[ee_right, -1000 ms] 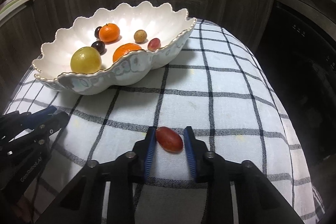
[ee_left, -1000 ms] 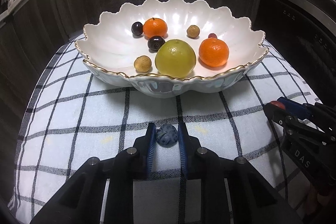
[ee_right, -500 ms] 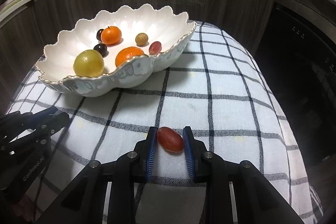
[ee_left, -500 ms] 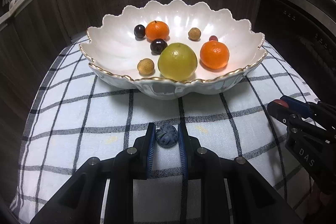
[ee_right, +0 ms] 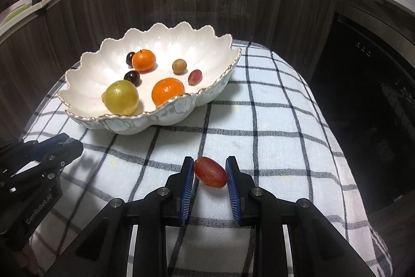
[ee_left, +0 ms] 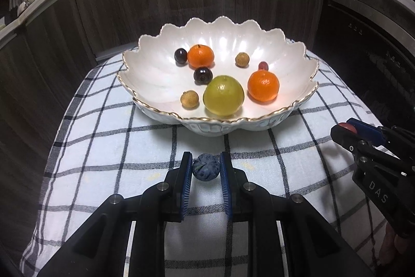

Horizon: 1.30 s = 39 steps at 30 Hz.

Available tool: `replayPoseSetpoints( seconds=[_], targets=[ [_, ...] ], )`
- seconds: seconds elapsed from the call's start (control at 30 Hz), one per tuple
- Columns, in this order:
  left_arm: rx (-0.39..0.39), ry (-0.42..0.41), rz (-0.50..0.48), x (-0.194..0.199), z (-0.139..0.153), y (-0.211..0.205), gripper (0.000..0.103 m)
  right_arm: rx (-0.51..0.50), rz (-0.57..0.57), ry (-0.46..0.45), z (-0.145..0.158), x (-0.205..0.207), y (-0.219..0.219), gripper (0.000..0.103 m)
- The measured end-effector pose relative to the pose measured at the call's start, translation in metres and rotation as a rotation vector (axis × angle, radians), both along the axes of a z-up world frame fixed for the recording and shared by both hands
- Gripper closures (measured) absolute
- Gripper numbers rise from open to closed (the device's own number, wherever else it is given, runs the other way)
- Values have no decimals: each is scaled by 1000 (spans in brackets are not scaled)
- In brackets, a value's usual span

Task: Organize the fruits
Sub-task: 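Carry the blueberry over the bowl with the left tool while the right tool carries the grape there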

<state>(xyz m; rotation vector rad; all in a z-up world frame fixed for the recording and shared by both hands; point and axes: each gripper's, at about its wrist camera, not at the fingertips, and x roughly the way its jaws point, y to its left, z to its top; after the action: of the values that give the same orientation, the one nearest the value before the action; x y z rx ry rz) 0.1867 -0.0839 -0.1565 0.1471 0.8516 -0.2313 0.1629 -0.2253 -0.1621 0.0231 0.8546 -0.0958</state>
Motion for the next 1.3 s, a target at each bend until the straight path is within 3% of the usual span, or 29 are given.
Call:
replayPoseSetpoints(
  seconds=[0.73,1.3],
  targets=[
    [-8,-84,39,-11,52,9,81,-3,13,-91,49,-10,9,76],
    [-21,-131,70,8,79,16,81,-12,16,-141,79,9,7,76]
  ],
)
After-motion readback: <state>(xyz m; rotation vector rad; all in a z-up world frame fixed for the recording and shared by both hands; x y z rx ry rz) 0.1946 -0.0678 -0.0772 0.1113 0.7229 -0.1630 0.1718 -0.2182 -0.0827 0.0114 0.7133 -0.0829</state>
